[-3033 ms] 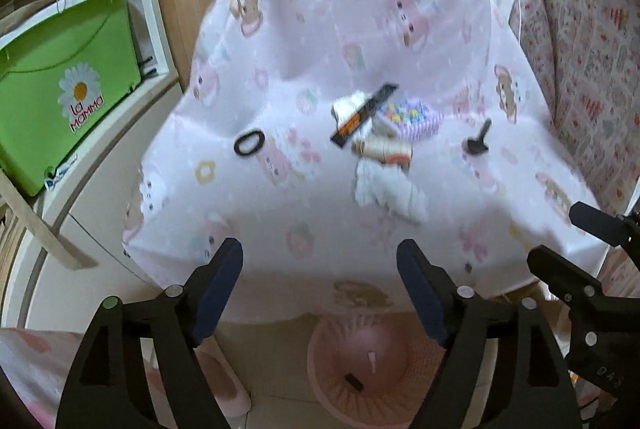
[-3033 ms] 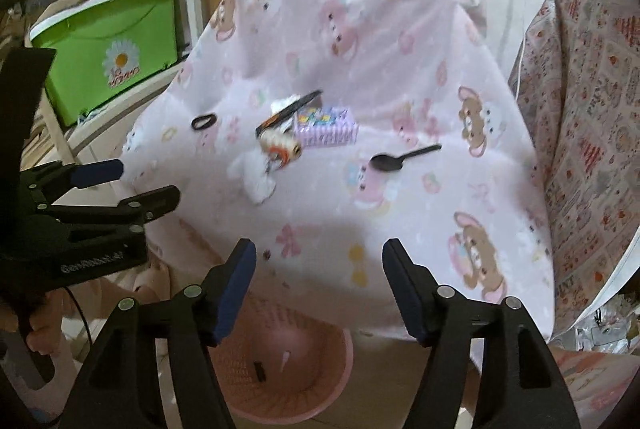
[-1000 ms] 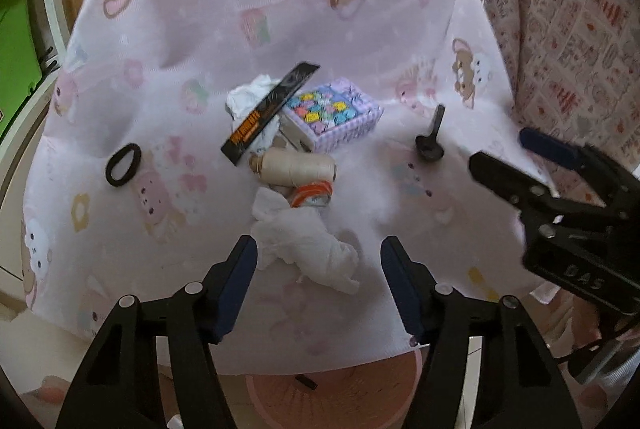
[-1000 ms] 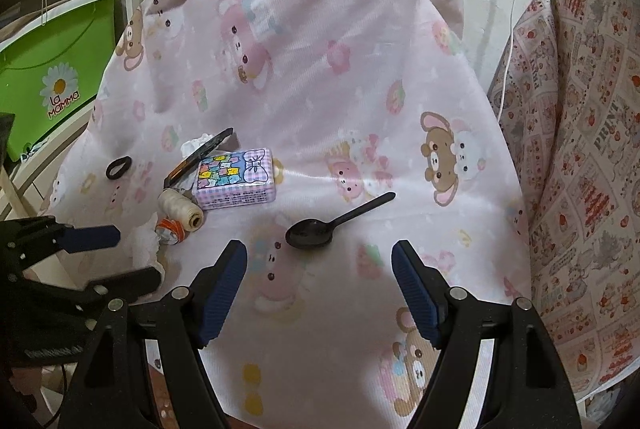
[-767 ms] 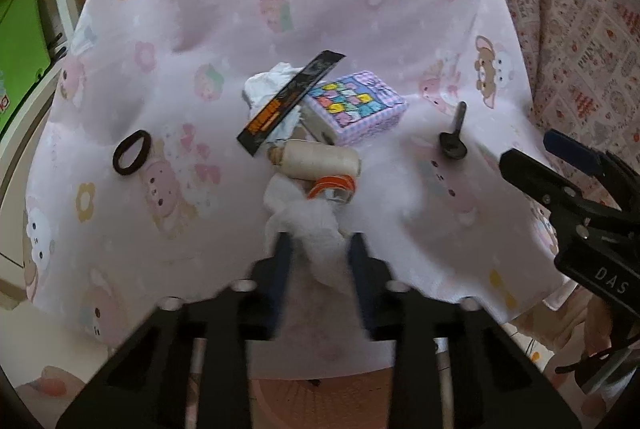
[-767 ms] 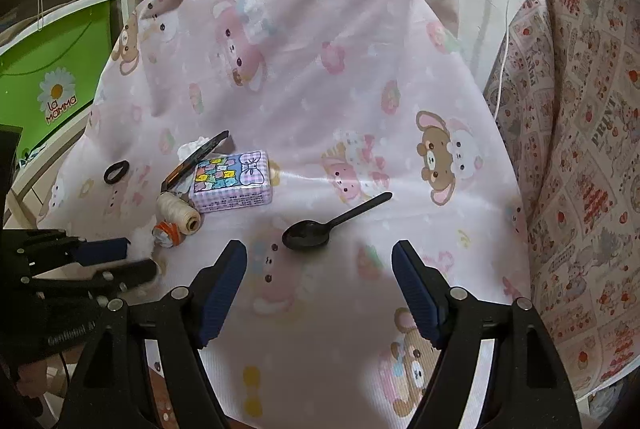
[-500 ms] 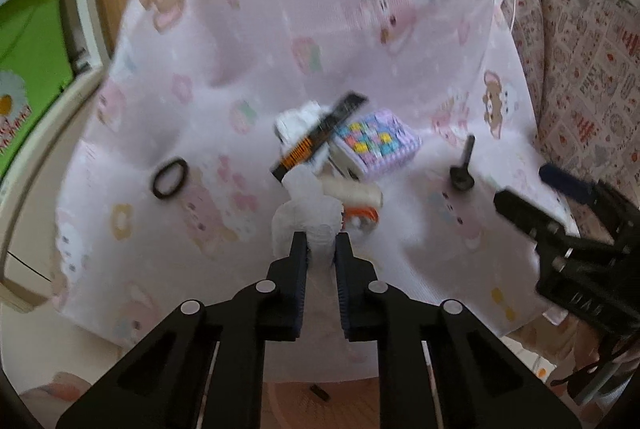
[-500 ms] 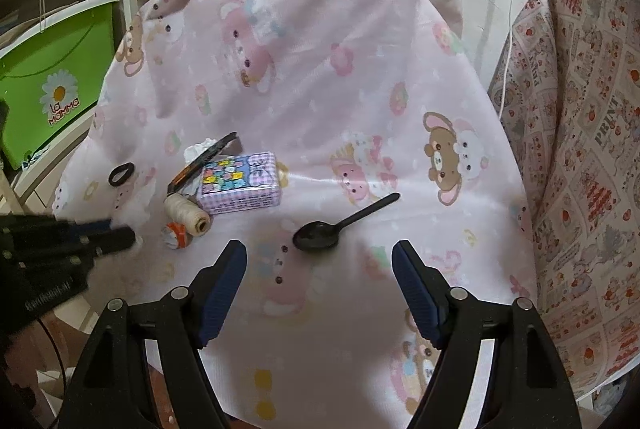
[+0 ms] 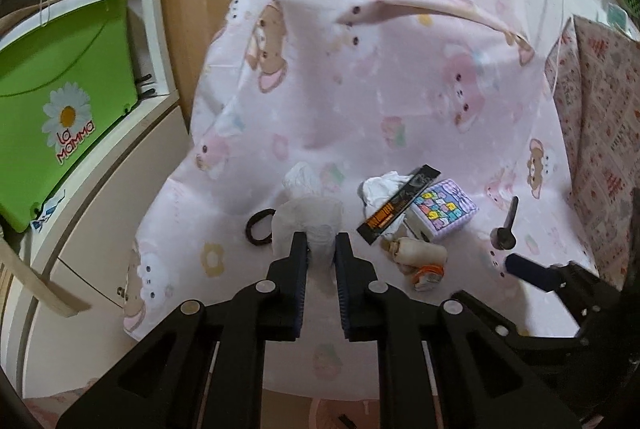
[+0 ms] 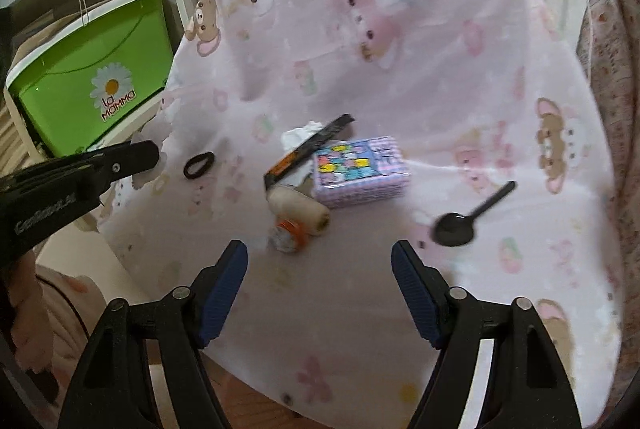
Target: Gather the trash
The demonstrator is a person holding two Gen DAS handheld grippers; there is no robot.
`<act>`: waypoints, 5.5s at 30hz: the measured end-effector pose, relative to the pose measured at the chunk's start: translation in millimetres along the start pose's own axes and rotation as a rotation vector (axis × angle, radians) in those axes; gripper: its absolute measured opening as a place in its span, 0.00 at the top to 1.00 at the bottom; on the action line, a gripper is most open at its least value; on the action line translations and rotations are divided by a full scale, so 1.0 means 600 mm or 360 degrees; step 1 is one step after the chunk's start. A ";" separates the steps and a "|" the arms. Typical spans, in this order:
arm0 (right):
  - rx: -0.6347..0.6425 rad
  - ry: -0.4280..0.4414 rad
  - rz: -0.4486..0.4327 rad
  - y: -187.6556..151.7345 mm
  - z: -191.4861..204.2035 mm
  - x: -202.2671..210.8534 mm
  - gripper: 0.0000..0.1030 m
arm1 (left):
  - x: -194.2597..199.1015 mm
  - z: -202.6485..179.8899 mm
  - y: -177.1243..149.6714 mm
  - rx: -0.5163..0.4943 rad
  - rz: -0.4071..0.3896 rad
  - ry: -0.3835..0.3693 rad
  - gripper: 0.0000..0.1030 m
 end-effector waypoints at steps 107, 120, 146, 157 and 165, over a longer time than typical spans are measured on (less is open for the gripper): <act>0.0350 -0.0052 0.0780 -0.245 0.039 -0.034 0.94 | -0.146 -0.084 -0.292 -0.0083 0.1204 -0.0244 0.86; 0.0347 -0.0097 0.0870 -0.251 0.043 -0.056 0.91 | -0.149 -0.088 -0.304 -0.0100 0.1238 -0.0225 0.65; 0.0210 -0.0060 0.0310 -0.145 0.029 0.078 0.37 | -0.012 -0.045 -0.162 -0.0083 0.0414 -0.0017 0.50; 0.0197 -0.0187 -0.0071 -0.119 0.014 0.149 0.37 | 0.027 -0.036 -0.136 -0.0076 0.0194 0.0037 0.46; 0.0180 -0.0223 -0.0129 -0.098 0.003 0.151 0.37 | 0.073 -0.039 -0.112 -0.0049 -0.0024 0.0087 0.40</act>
Point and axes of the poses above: each gripper's, at about its wrist camera, not at the fingertips, and x roughly against the way its jaws point, z to its left, y to its top, the point moved 2 cm from there along -x, roughly the way its jaws point, and after that the axes turned 1 degree about -y, right-handed, at the moved point
